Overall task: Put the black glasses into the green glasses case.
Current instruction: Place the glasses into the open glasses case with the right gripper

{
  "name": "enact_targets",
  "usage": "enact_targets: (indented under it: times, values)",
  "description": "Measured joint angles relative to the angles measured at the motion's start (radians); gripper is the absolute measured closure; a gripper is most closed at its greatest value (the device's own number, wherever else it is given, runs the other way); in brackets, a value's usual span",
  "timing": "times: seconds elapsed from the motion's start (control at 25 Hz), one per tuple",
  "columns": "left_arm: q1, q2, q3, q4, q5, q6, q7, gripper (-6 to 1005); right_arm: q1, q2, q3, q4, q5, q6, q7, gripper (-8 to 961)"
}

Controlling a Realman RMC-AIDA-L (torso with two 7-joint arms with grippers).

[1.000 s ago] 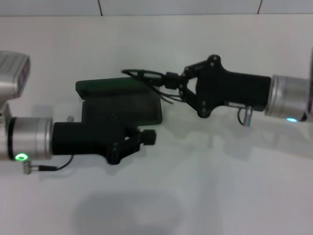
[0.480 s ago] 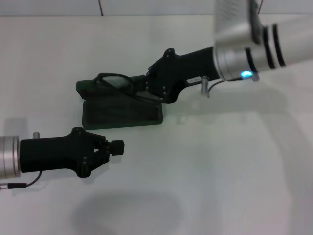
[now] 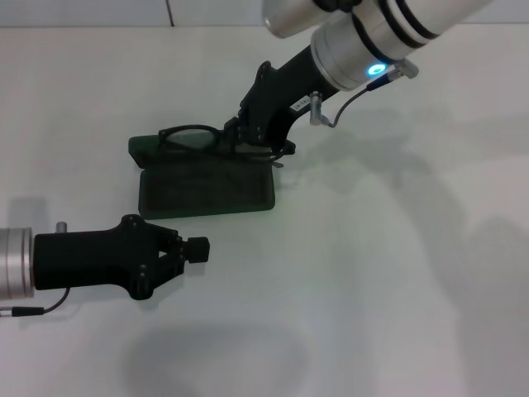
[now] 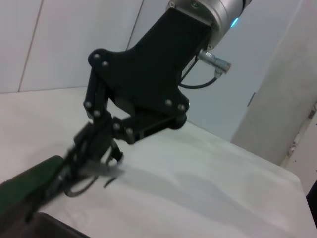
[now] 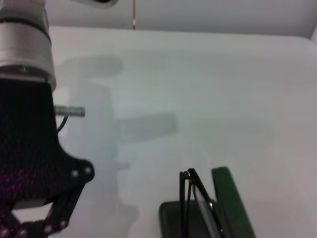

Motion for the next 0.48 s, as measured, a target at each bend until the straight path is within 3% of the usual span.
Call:
enact_targets:
  times: [0.2,0.48]
  values:
    - [-0.004,0.001,-0.001,0.002,-0.007,0.001,-0.011,997,0.023,0.010,-0.027,0.005,-0.056,0.006,0.037,905]
    - [-0.012,-0.002,0.003,0.002,-0.001,-0.004,-0.037,996,0.017,0.010,-0.110,0.001,0.016,0.068,0.049,904]
